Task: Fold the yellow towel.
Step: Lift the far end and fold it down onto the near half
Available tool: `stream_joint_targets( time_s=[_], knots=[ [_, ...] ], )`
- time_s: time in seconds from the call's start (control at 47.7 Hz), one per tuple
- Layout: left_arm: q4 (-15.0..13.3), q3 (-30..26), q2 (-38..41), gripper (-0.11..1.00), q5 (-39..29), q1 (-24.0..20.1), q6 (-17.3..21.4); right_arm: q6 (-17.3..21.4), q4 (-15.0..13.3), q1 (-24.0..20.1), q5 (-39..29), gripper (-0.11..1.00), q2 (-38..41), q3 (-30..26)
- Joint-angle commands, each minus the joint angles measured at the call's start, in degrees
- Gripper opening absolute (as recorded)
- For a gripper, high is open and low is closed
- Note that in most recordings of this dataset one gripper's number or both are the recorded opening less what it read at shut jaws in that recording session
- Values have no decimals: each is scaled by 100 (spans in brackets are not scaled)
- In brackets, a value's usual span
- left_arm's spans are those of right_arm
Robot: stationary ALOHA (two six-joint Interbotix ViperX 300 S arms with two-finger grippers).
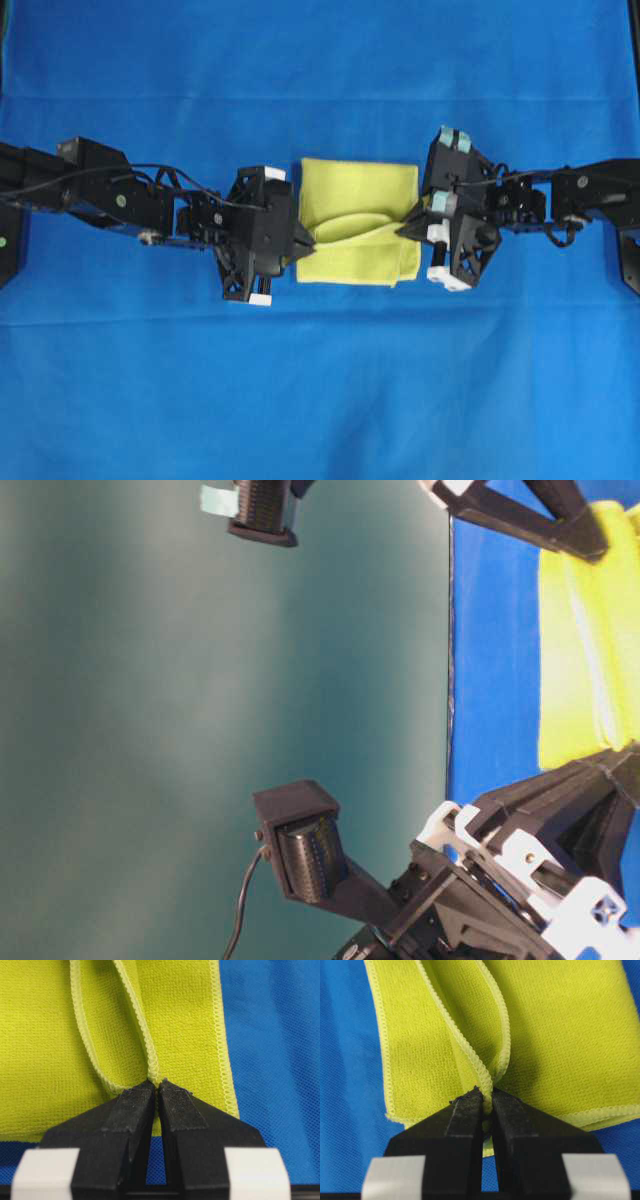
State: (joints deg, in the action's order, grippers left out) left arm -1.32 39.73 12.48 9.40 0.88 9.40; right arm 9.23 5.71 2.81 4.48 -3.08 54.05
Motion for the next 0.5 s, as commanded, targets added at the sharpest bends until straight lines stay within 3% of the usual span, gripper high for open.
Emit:
stream_joint_targets(
  time_s=[0.0, 0.336, 0.398, 0.482],
  knots=[
    [0, -18, -62, 3, -18, 79, 70, 9, 70, -18, 18, 4, 9, -26],
    [0, -158, -9, 4, 0, 97, 79, 9, 79, -176, 0, 5, 35, -53],
    [0, -158, -18, 12, 0, 97, 70, 9, 79, -246, 0, 16, 53, -88],
    [0, -158, -35, 29, -26, 97, 18, 9, 79, -334, -26, 41, 79, -132]
  ],
)
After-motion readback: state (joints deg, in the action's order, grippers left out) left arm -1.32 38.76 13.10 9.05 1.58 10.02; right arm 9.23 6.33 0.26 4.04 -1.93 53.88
